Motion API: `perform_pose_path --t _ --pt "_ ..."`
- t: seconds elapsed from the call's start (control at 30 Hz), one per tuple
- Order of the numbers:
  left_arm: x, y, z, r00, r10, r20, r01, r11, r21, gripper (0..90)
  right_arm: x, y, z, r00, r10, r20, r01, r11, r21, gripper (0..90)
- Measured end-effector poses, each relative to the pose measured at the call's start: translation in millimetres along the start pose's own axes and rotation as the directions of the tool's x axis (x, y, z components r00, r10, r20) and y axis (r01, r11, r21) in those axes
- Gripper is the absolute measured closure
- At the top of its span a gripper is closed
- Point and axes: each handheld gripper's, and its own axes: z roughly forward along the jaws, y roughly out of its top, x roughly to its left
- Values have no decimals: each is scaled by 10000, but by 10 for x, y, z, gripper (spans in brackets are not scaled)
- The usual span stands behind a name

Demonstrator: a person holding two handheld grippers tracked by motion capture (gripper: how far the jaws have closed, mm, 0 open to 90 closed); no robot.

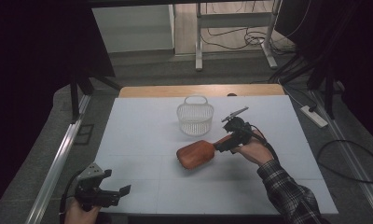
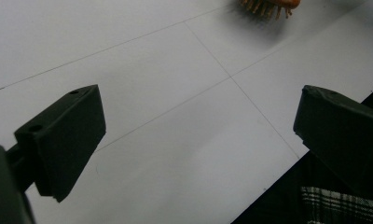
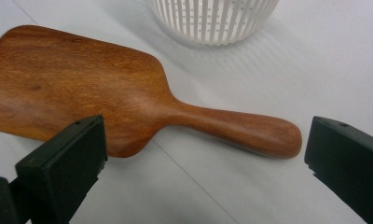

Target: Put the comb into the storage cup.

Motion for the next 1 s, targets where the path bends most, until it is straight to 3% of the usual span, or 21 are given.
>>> perform_pose_path --t 0.87,1.0 --pt "6 5 3 10000 0 57 0 10000 19 31 -107 225 301 9997 154 164 -165 9976 671 2" --pt "7 4 4 10000 -8 64 8 10000 15 31 -112 256 319 9998 -28 200 15 9978 656 83"
